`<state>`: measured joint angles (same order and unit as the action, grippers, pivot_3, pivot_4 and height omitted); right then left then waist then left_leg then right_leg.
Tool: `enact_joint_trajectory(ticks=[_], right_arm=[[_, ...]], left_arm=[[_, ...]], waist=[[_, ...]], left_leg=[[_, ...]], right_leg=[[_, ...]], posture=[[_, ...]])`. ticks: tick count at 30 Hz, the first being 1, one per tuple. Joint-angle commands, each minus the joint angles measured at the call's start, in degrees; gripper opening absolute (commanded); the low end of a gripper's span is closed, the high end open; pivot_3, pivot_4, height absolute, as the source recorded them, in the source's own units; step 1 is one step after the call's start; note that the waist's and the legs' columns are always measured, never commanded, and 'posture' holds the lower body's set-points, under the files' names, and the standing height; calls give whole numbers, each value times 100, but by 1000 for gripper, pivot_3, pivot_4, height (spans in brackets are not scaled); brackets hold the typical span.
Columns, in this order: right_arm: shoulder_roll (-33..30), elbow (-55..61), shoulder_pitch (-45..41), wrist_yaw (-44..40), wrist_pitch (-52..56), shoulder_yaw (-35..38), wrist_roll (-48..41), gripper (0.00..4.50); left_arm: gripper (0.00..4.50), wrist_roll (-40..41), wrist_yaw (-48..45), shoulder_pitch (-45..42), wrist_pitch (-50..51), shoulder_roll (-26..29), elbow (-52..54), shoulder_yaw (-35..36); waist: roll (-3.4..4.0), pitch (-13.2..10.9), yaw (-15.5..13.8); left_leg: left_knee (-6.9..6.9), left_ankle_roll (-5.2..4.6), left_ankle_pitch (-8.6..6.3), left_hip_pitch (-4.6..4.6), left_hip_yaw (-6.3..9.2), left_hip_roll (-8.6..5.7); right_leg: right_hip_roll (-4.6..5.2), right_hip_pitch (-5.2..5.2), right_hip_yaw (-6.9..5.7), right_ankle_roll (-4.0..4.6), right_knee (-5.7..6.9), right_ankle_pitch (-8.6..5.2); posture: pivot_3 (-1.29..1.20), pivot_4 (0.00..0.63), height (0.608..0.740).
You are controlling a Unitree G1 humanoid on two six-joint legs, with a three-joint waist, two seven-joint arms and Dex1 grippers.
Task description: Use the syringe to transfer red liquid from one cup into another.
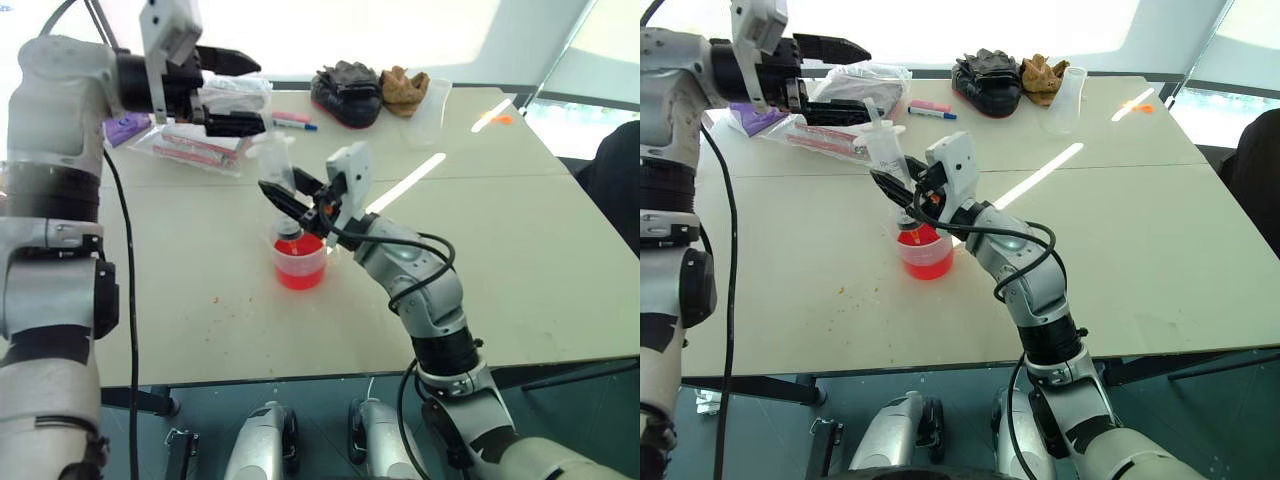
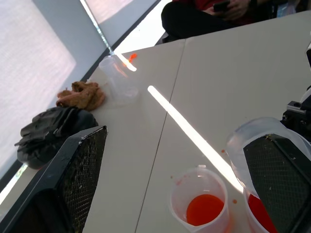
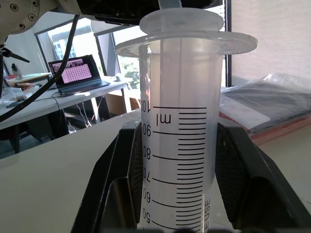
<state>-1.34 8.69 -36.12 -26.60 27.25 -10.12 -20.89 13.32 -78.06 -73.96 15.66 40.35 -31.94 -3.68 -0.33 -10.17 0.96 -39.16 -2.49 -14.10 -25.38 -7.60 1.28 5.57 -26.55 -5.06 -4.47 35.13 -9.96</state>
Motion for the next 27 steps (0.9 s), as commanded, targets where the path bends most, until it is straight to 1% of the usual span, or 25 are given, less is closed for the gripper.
enact_joint_trajectory(ticks=[1,5,9,15,16,23,24,27], right_arm=[[-5,-53,31,-175,-311,-181,146,1474],[4,-296,105,-259,-650,-241,326,1474],[43,-392,221,-297,-878,-281,434,1474],[48,-435,400,-318,-1125,-398,626,1474],[56,-436,412,-315,-1139,-404,641,1474],[87,-466,419,-333,-1168,-420,686,1474],[89,-469,415,-335,-1168,-418,685,1474],[86,-493,410,-359,-1174,-418,686,1474]], left_arm=[[4500,-35,109,-25,-224,-73,172,60],[4500,40,108,141,-163,-214,528,39],[3410,124,148,349,-9,-303,935,55],[1984,283,182,735,338,-317,1635,128],[1819,299,193,780,388,-312,1714,142],[184,378,241,860,637,-277,1921,172],[9,367,265,856,659,-274,1921,172],[9,348,391,759,622,-287,1820,238]], waist=[[0,0,2],[0,0,6],[-1,-1,4],[-1,-1,9],[-1,-1,9],[-1,-1,1],[-1,-1,2],[-1,-1,3]], left_leg=[[0,0,0,0,-1,0],[0,0,0,1,-1,0],[0,0,0,0,-1,0],[0,0,0,2,0,0],[0,0,0,2,0,1],[0,0,0,2,0,0],[0,1,0,2,0,0],[0,1,0,2,0,0]], right_leg=[[0,0,0,0,0,0],[0,0,1,0,1,0],[0,0,1,0,0,0],[0,1,2,0,0,0],[0,1,2,0,1,0],[0,1,2,0,1,0],[0,1,2,0,1,0],[0,1,2,0,1,0]], posture=[[0,150,740],[0,150,740],[0,150,740],[0,150,740],[0,150,740],[0,150,740],[0,150,740],[0,150,740]])
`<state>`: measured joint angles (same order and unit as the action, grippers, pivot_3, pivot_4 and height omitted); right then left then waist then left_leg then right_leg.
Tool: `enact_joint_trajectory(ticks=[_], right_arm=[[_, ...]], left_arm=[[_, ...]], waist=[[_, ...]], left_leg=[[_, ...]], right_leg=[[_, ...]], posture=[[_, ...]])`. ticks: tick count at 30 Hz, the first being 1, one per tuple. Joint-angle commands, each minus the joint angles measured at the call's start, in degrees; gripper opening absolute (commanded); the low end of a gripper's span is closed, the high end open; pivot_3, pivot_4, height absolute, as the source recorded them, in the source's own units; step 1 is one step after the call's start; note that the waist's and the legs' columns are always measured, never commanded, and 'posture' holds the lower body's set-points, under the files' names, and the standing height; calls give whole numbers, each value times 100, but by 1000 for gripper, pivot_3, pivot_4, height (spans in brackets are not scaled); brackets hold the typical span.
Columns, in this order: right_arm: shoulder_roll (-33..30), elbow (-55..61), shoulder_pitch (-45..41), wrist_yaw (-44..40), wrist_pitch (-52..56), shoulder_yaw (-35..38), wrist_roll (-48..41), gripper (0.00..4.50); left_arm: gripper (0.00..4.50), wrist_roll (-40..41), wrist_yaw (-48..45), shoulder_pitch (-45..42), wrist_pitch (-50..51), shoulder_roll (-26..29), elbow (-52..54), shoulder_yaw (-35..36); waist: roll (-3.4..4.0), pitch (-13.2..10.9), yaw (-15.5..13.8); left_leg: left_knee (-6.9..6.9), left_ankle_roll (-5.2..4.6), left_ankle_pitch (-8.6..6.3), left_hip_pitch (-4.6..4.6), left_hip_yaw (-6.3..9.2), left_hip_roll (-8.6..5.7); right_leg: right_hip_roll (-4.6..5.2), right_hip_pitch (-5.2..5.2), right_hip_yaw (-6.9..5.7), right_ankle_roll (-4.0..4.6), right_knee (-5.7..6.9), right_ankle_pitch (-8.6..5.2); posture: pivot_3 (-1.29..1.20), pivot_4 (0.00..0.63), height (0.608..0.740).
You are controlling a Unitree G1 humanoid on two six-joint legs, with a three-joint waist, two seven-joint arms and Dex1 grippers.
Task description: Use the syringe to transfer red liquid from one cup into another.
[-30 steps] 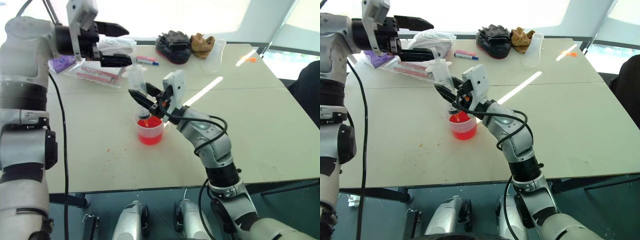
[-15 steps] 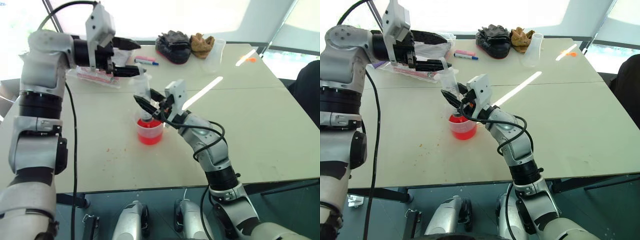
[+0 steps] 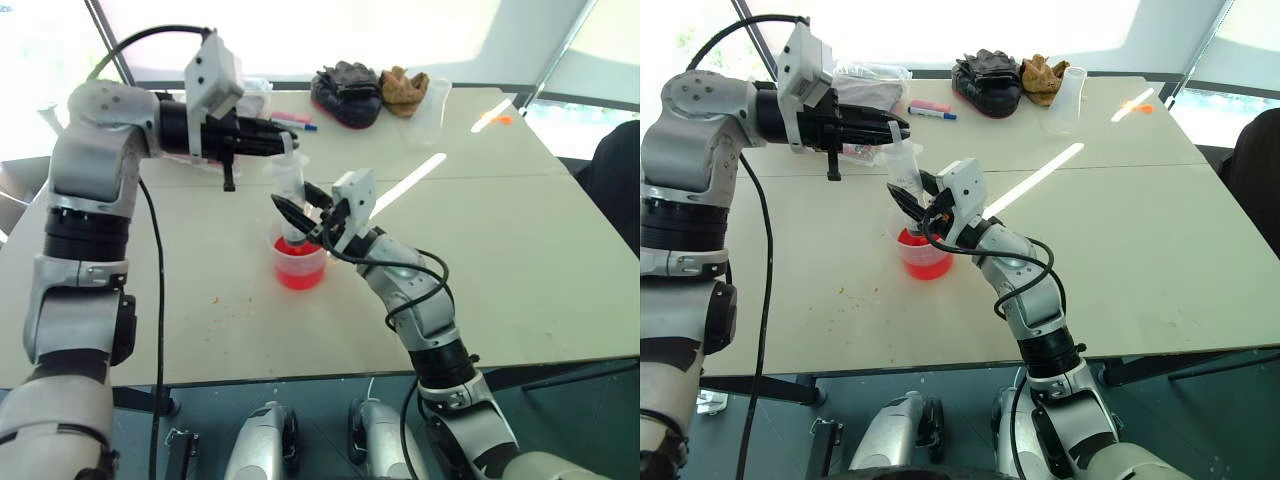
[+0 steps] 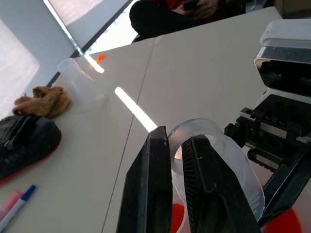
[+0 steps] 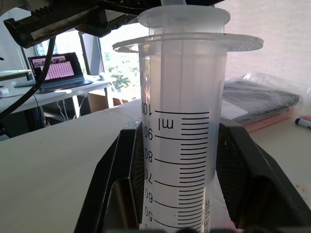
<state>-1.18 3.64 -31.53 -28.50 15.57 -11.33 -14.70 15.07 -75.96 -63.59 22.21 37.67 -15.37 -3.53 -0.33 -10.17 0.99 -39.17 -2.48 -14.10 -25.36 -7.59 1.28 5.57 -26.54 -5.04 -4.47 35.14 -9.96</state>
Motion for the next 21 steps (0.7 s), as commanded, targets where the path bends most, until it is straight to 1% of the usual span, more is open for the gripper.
enact_joint_trajectory(ticks=[1,8,21], right_arm=[[68,11,-42,-176,-4,-305,66,1474],[58,75,71,-214,11,-403,74,1474],[66,66,108,-225,11,-440,78,1474]], left_arm=[[9,193,214,-324,-24,-27,127,259],[9,262,323,-806,-108,21,-314,427],[9,353,268,-855,-93,104,-350,400]], waist=[[0,0,-2],[0,0,-4],[0,0,0]], left_leg=[[0,0,0,0,0,0],[0,0,0,-1,-1,-1],[0,0,0,0,0,0]], right_leg=[[0,0,0,0,0,0],[0,0,0,0,-1,0],[0,1,0,0,0,0]], posture=[[0,150,740],[0,150,740],[0,150,740]])
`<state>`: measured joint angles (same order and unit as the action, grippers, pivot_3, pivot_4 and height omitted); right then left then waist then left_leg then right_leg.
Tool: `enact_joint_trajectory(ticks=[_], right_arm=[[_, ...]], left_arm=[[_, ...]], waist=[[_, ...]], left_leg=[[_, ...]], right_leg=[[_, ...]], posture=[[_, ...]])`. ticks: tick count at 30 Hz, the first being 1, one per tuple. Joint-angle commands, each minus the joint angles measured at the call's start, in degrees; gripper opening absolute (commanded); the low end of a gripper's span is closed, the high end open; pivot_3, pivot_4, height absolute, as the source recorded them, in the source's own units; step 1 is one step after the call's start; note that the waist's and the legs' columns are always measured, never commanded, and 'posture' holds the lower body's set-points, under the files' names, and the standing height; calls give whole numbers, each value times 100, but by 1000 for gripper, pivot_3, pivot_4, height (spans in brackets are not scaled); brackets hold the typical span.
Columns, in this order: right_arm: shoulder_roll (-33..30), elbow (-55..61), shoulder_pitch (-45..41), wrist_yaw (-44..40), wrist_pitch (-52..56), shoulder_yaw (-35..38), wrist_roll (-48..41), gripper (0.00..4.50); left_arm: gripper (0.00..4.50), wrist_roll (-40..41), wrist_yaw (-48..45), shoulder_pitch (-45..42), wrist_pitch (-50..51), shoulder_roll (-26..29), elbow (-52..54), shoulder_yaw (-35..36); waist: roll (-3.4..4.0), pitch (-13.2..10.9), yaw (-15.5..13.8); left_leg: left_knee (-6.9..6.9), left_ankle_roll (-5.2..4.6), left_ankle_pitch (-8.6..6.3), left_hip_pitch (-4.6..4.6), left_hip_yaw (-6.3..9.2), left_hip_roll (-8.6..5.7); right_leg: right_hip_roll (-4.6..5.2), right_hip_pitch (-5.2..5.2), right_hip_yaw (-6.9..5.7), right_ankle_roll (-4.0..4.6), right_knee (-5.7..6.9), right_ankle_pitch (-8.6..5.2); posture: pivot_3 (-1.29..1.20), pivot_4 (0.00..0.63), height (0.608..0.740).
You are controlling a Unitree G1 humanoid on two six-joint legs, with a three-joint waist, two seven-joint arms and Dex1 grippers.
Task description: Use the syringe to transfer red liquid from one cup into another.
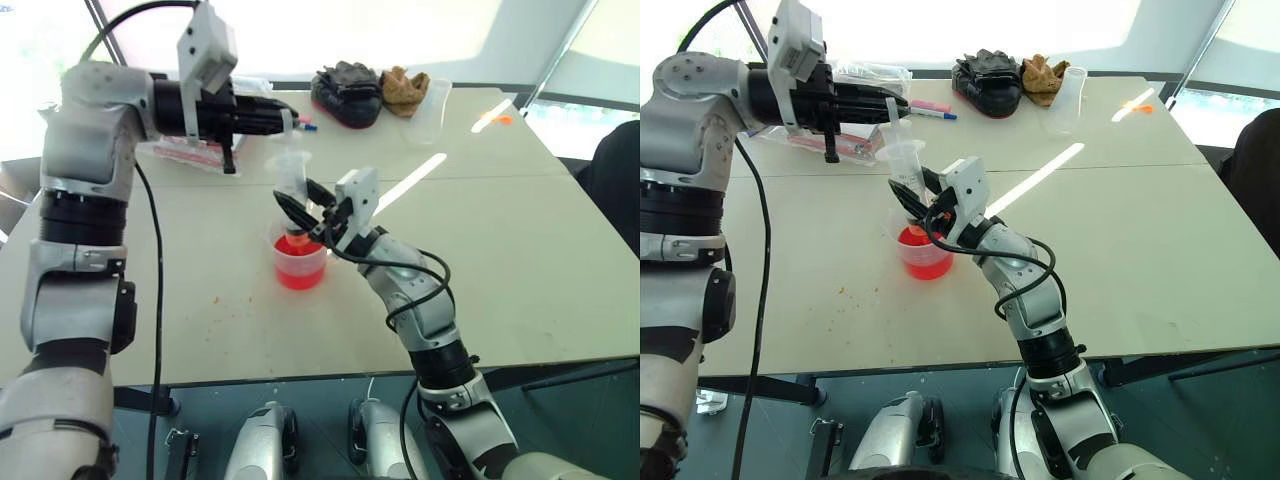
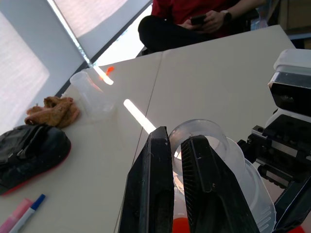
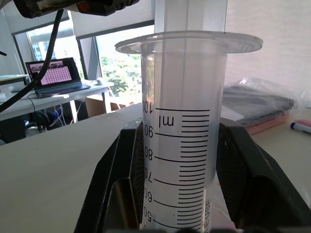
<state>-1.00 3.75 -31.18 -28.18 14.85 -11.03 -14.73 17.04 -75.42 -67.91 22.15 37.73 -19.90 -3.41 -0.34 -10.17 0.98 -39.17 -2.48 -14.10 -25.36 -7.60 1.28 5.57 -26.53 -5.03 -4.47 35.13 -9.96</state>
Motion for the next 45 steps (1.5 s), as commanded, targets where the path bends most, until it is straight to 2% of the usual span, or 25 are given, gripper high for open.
enact_joint_trajectory(ticks=[1,9,11,13,17,23,30,35,39,45], right_arm=[[46,53,73,-259,83,-470,82,1474],[38,49,78,-251,69,-473,96,1474],[39,39,71,-243,58,-465,100,1474],[42,25,56,-234,49,-448,98,1474],[43,-4,7,-211,45,-391,67,1474],[36,31,-69,-143,118,-223,-34,1474],[94,336,-267,147,608,337,-521,1474],[203,623,-433,437,1037,720,-950,1474],[168,1004,-543,616,1360,847,-1164,1474],[77,1314,-1059,809,1764,1093,-1511,1474]], left_arm=[[9,159,215,-429,-85,99,95,392],[9,136,168,-358,-82,128,139,347],[840,136,142,-321,-48,160,162,316],[1419,135,119,-275,-46,199,189,288],[2258,191,13,-186,62,306,301,245],[2258,346,-11,-166,318,420,433,363],[2258,943,-602,26,1263,1096,771,612],[2258,1222,-619,293,1646,1426,1028,804],[2258,1261,-237,661,1847,1626,1274,1039],[2258,939,396,1452,1505,1682,1581,1063]], waist=[[0,0,1],[0,0,3],[0,0,3],[0,0,7],[0,0,2],[0,0,1],[0,0,21],[0,0,-3],[0,0,10],[1,-1,9]], left_leg=[[0,0,0,0,0,0],[0,0,0,0,0,0],[0,0,0,0,0,0],[0,0,0,0,0,0],[0,0,0,0,0,0],[0,0,0,0,0,0],[1,1,0,0,0,4],[0,1,0,0,1,3],[1,2,-1,-1,0,3],[1,4,0,1,0,4]], right_leg=[[0,0,0,0,0,0],[0,0,0,0,0,0],[0,0,0,0,0,0],[0,-1,0,0,0,0],[0,-1,0,0,0,0],[0,0,0,0,0,0],[-1,-3,0,0,1,0],[-1,-1,1,1,0,0],[0,-2,1,1,-1,0],[0,-3,2,7,2,-4]], posture=[[0,150,740],[0,150,740],[0,150,740],[0,150,740],[0,150,740],[0,150,740],[0,150,740],[0,150,740],[0,150,740],[0,150,740]])
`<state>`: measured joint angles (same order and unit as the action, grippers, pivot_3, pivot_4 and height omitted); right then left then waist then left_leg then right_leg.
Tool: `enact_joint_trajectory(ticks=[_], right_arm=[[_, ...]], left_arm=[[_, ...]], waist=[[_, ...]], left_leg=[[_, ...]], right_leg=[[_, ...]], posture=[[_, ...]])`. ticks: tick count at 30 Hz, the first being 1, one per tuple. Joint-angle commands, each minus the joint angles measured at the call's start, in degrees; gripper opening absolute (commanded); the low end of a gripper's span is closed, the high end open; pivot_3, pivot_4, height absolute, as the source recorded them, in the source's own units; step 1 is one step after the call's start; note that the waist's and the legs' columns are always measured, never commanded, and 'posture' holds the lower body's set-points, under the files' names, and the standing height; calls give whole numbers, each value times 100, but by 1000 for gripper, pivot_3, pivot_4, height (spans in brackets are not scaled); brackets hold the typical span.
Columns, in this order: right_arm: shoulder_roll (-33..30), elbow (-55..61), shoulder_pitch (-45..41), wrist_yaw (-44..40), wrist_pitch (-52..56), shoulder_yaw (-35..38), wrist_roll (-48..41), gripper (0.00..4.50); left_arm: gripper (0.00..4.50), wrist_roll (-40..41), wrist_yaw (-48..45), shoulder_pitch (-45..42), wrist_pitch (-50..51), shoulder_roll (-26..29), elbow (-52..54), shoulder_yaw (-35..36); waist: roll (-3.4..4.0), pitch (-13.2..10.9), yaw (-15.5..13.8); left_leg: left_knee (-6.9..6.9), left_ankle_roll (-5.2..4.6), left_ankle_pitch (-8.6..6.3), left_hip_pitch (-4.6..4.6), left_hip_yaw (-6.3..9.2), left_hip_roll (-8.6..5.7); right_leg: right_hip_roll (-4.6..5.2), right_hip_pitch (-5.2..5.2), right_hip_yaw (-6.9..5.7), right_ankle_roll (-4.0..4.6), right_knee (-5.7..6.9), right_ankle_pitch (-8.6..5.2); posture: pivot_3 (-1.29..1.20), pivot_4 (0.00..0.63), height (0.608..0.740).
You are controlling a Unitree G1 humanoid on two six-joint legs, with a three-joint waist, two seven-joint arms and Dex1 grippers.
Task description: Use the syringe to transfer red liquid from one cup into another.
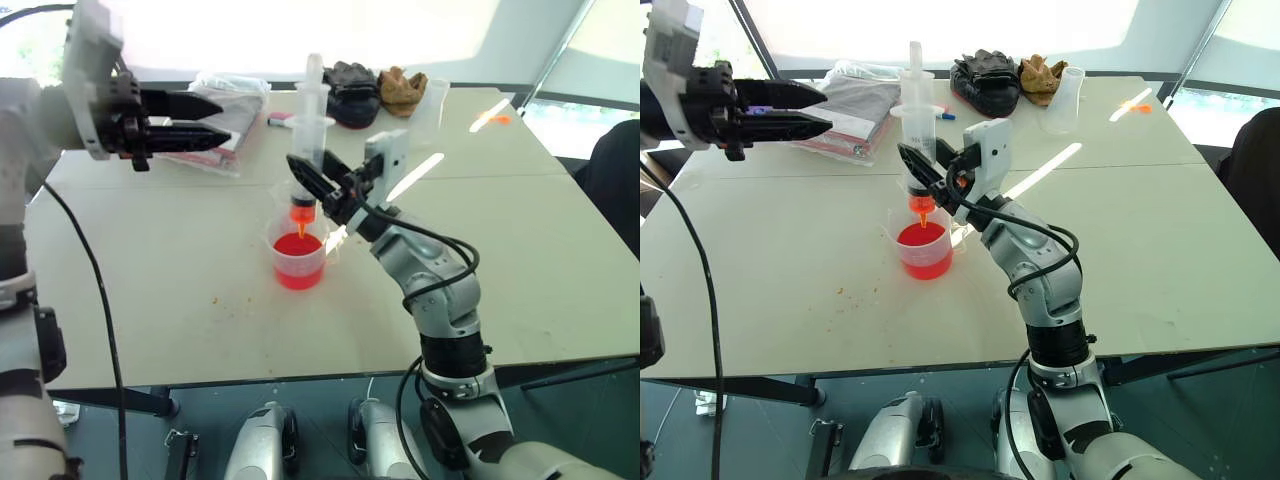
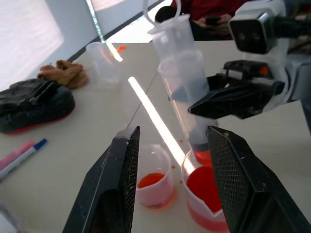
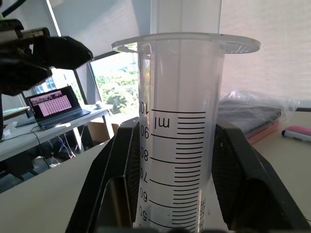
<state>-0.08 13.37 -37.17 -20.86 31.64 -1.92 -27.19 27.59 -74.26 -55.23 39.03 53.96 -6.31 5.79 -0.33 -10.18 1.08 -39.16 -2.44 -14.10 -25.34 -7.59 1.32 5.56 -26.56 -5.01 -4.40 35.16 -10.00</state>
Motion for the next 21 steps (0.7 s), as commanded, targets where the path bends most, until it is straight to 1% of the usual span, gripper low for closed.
enact_joint_trajectory(ticks=[1,5,7,12,16,19,21], right_arm=[[-35,313,-631,91,101,243,-303,1474],[-85,-287,-1402,-4,-101,450,-363,1474],[-89,-591,-1594,-91,-245,478,-331,1474],[-57,-2201,-2141,-616,-1436,254,266,1474],[10,-3361,-2440,-923,-2289,235,575,1474],[-3,-4273,-2629,-1127,-2948,216,860,1474],[-17,-4679,-2717,-1227,-3228,245,957,1474]], left_arm=[[2258,-134,348,288,-210,43,258,136],[2258,-330,601,579,-555,-101,265,16],[2258,-381,664,616,-654,-155,231,-18],[2258,-474,1016,677,-858,-386,202,28],[2258,-527,1287,503,-1008,-536,48,108],[2258,-546,1299,317,-1091,-511,-127,104],[2258,-604,1255,164,-1207,-461,-308,74]], waist=[[0,0,0],[0,0,-13],[0,0,-11],[1,0,10],[1,-1,13],[1,-1,9],[1,-1,9]], left_leg=[[0,0,0,0,0,0],[0,1,0,-2,-1,0],[0,1,0,-1,-3,0],[0,1,0,0,-8,0],[3,1,0,-3,-8,0],[4,1,0,-3,-9,0],[4,1,0,-3,-9,-1]], right_leg=[[0,0,0,8,0,-4],[0,-3,0,11,0,-5],[0,-2,0,11,-1,-5],[0,-1,0,10,-2,-4],[0,-4,0,-4,-1,4],[-1,-3,-1,-5,-2,5],[0,-2,-1,-5,-4,5]], posture=[[0,150,740],[0,150,740],[0,150,740],[0,150,740],[0,150,740],[0,150,740],[0,150,740]])
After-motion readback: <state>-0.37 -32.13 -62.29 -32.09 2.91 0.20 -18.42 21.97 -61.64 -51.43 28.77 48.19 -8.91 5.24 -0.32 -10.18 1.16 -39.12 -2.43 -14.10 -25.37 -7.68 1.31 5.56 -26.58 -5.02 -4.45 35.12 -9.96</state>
